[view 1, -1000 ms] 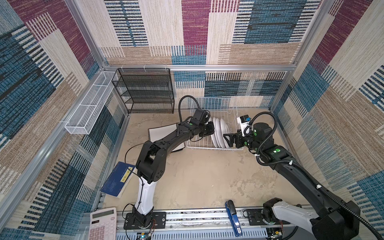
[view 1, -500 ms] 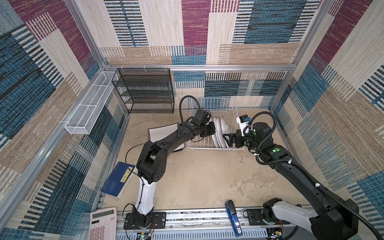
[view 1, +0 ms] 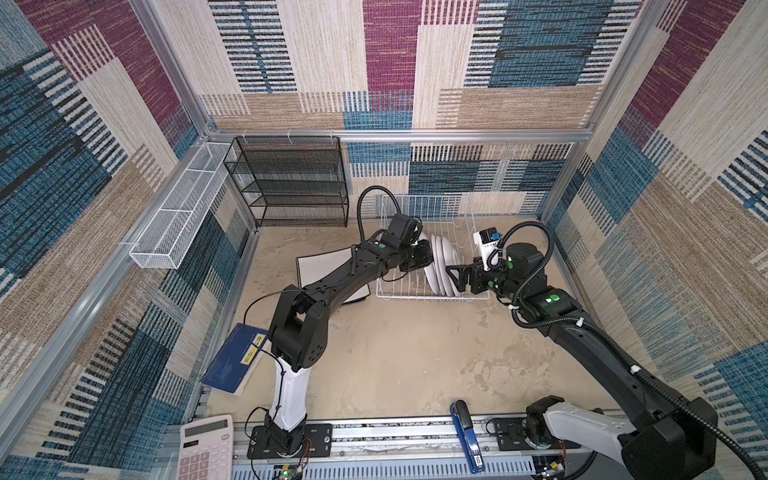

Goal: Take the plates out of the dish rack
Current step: 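Close the left gripper on the round plate's rim, then lift the round plate from the rack with the left gripper while the right withdraws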

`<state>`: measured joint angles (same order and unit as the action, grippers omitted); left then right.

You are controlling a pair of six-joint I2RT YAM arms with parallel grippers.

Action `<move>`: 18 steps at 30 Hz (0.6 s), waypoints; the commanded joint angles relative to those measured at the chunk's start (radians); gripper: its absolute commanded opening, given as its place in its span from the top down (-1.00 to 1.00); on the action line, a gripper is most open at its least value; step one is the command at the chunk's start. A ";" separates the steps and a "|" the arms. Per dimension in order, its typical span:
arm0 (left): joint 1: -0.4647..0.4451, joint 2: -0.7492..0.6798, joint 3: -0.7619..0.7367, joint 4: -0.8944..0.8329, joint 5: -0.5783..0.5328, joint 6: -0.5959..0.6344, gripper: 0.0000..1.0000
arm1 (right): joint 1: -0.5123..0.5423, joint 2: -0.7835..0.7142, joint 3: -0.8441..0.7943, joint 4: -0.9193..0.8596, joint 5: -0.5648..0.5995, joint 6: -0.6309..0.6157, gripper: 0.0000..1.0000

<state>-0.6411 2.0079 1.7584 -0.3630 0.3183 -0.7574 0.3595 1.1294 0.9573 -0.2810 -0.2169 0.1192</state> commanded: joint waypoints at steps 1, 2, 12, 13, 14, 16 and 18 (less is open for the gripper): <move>0.001 -0.029 0.019 0.012 0.011 0.026 1.00 | -0.001 -0.004 0.009 0.033 0.000 0.010 -0.99; 0.004 -0.033 0.024 0.005 0.014 0.035 1.00 | 0.000 -0.005 0.010 0.033 -0.001 0.011 -0.99; 0.022 -0.091 0.012 -0.025 -0.002 0.078 1.00 | -0.001 -0.014 0.020 0.038 0.000 0.019 -0.99; 0.024 -0.095 0.011 -0.022 -0.002 0.083 1.00 | 0.000 -0.016 0.016 0.043 0.001 0.020 -0.99; 0.027 -0.101 0.010 -0.024 0.002 0.087 1.00 | 0.000 -0.017 0.013 0.045 0.002 0.022 -0.98; 0.030 -0.107 0.010 -0.025 0.006 0.092 1.00 | 0.000 -0.020 0.012 0.049 0.002 0.026 -0.99; 0.034 -0.120 0.008 -0.022 0.011 0.098 1.00 | 0.000 -0.022 0.013 0.051 0.004 0.030 -0.99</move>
<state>-0.6144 1.9099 1.7687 -0.4118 0.3222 -0.7082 0.3588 1.1137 0.9680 -0.2733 -0.2165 0.1337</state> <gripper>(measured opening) 0.113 0.993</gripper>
